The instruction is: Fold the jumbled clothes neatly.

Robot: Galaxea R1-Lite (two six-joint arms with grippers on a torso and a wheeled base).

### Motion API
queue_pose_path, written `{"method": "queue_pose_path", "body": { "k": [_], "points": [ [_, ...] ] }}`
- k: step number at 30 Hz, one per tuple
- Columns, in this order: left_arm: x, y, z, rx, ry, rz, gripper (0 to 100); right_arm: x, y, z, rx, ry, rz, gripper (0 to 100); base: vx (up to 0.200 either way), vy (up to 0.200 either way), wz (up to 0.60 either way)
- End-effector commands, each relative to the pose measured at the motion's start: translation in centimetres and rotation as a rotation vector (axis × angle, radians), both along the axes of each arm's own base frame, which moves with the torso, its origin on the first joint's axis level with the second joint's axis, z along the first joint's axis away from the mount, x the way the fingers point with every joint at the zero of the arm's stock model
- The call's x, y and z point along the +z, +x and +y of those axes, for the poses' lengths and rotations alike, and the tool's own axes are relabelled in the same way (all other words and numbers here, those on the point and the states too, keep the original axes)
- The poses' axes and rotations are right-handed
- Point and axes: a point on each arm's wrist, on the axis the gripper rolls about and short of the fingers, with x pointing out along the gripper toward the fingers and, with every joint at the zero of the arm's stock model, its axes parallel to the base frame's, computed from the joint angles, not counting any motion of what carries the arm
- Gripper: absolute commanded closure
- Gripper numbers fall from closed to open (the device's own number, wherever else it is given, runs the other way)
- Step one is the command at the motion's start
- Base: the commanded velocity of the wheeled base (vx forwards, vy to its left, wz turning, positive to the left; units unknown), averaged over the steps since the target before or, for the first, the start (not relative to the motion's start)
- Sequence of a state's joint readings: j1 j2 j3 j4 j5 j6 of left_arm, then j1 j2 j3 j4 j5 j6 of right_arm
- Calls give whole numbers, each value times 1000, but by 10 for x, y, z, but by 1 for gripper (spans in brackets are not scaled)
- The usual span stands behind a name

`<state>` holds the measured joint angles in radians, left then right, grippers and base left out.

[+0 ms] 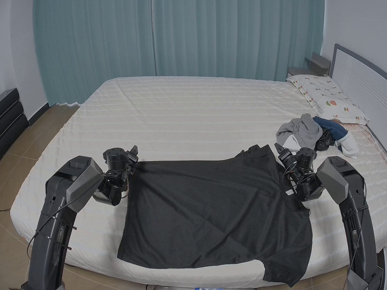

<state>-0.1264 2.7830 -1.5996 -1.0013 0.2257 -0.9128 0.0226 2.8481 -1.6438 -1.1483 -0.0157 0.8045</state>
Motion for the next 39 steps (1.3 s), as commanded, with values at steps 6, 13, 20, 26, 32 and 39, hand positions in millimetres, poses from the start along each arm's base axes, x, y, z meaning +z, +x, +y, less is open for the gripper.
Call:
{"method": "queue_pose_path", "body": {
  "k": [6, 13, 20, 26, 32, 39],
  "points": [
    [11, -3, 3, 32, -86, -20, 0, 35, -11, -13, -27, -4, -10, 0, 0, 0, 0],
    [39, -7, 26, 83, -139, -65, 0, 56, -18, -9, -19, -5, -5, 0, 0, 0, 0],
    [57, -24, 29, -68, -234, -28, 0, 67, -27, -3, -2, -6, 64, 0, 0, 0, 0],
    [51, -27, 27, -182, -284, 13, 0, 59, -37, 3, 37, -5, 117, 0, 0, 0, 0],
    [60, -29, 25, -259, -439, 47, 0, 35, -41, 7, 76, -1, 188, 0, 0, 0, 0],
    [68, -32, 39, -229, -462, 39, 0, 25, -40, 3, 105, 7, 232, 0, 0, 0, 0]
  ]
}}
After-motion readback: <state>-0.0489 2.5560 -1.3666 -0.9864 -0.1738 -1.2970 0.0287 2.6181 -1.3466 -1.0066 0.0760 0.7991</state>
